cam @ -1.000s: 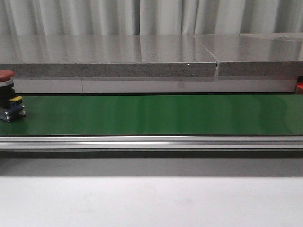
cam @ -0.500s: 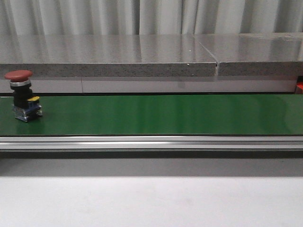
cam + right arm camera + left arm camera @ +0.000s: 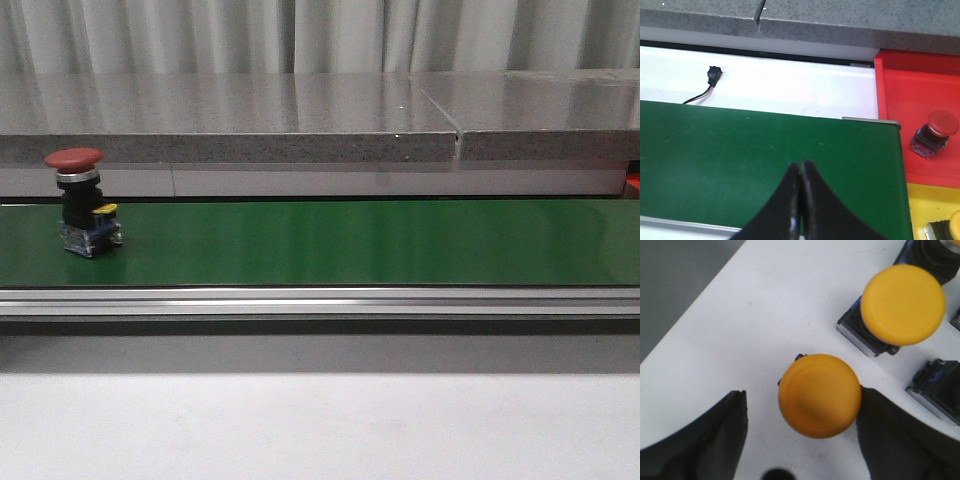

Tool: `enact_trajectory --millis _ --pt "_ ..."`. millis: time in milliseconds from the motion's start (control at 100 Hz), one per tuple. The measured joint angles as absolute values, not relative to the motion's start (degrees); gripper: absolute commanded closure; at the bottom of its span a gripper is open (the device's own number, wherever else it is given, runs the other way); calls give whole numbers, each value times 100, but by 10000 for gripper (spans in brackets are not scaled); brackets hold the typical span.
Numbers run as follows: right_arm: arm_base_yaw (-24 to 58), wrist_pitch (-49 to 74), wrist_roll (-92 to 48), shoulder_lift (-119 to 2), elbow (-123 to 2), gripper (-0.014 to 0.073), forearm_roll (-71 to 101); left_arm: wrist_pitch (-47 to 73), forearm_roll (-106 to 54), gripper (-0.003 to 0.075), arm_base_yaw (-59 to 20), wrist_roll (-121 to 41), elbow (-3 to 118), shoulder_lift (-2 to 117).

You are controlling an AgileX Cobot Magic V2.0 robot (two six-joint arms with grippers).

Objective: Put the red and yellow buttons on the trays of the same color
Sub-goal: 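Move the left gripper onto a yellow push button and grasp it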

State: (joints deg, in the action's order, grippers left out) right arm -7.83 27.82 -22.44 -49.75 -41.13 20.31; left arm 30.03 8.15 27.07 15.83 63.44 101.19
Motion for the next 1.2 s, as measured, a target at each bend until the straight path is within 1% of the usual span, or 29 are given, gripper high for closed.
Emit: enact_trajectory --millis 240,360,540,680,930,1200 --pt "-783 2782 -2244 -4975 -4113 661 2031 2983 784 647 2707 1583 6344 10129" --pt "-783 2782 -2244 -4975 -4113 661 2031 2983 784 741 2707 1583 6344 10102" --pt "-783 2782 -2244 -4975 -4113 661 2031 3015 770 739 2707 1583 6344 9631" --pt "-783 2782 -2244 -4975 -4113 661 2031 3127 781 739 2500 1572 6344 9068" --pt "-783 2782 -2244 -4975 -4113 661 2031 3515 835 739 1744 1509 6344 8290" --pt "-783 2782 -2244 -4975 -4113 661 2031 3613 835 739 853 1173 6344 8215"
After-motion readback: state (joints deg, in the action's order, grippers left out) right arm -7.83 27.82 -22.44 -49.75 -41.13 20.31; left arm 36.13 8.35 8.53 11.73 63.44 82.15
